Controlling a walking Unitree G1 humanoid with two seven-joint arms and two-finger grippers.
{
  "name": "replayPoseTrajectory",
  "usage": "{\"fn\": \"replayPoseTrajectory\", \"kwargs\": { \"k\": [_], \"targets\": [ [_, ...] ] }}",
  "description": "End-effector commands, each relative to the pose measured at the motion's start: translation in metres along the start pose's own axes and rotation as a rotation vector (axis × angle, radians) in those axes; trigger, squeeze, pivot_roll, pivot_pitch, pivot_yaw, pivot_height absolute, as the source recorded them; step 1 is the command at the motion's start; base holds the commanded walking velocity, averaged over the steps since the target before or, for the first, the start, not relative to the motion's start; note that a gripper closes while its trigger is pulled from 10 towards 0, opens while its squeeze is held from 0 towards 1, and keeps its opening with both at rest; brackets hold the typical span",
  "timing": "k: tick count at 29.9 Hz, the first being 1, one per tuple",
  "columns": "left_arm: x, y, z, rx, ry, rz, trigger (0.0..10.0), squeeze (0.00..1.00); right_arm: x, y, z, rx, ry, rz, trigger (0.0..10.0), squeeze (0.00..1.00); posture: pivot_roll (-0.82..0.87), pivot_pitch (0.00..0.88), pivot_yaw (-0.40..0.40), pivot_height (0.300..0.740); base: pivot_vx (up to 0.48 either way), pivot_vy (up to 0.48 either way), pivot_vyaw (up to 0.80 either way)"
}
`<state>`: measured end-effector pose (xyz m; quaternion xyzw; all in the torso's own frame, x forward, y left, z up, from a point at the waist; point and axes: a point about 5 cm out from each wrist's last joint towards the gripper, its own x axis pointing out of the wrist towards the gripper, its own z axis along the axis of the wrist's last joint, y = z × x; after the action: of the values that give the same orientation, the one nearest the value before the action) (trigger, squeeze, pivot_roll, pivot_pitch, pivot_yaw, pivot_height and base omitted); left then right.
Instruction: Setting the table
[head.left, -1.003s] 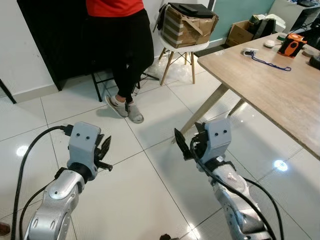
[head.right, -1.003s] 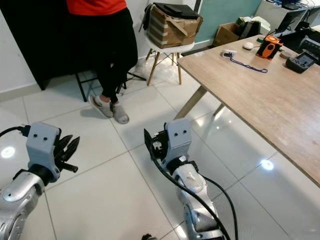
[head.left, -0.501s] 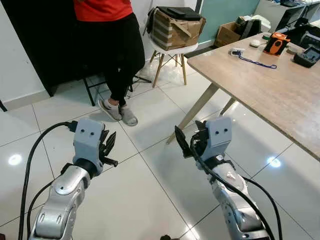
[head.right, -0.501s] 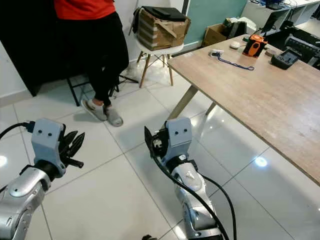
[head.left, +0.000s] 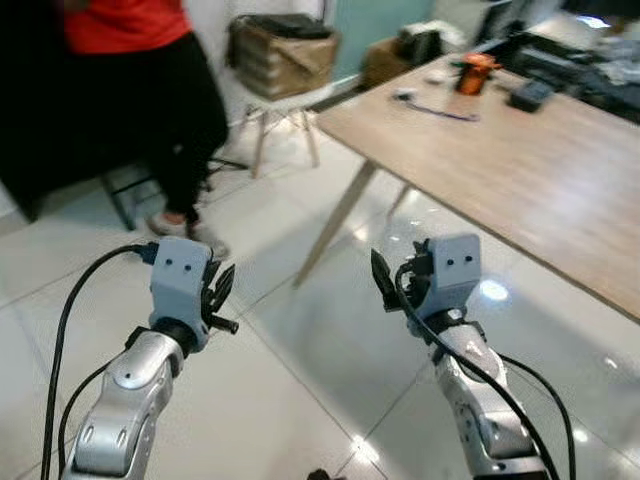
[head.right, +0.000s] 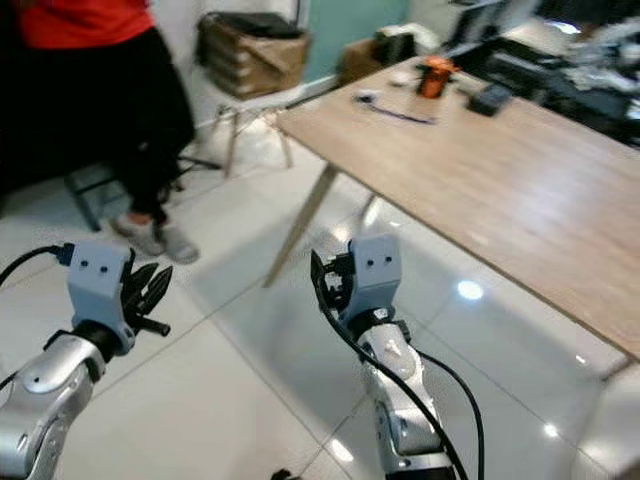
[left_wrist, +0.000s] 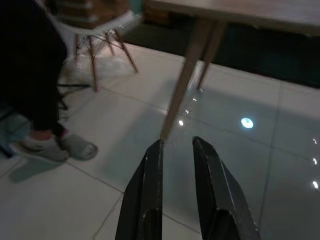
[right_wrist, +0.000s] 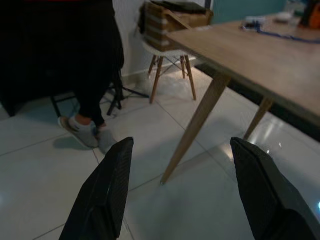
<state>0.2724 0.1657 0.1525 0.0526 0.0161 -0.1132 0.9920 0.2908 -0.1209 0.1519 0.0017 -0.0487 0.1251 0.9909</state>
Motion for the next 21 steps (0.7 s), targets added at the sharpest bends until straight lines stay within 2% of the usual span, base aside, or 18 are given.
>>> {"fn": "replayPoseTrajectory", "kwargs": {
  "k": [1, 21],
  "targets": [
    [-0.001, -0.001, -0.004, -0.002, 0.018, 0.000, 10.0, 0.00, -0.002, -0.002, -0.004, -0.003, 0.018, -0.008, 10.0, 0.00, 0.00, 0.064, 0.031, 0.740, 0.000, 0.000, -0.80],
    [0.000, -0.003, -0.007, -0.019, 0.029, -0.006, 10.0, 0.00, 0.000, -0.012, -0.004, -0.009, 0.023, -0.077, 10.0, 0.00, 0.00, 0.057, 0.027, 0.740, 0.000, 0.000, -0.80]
  ]
}}
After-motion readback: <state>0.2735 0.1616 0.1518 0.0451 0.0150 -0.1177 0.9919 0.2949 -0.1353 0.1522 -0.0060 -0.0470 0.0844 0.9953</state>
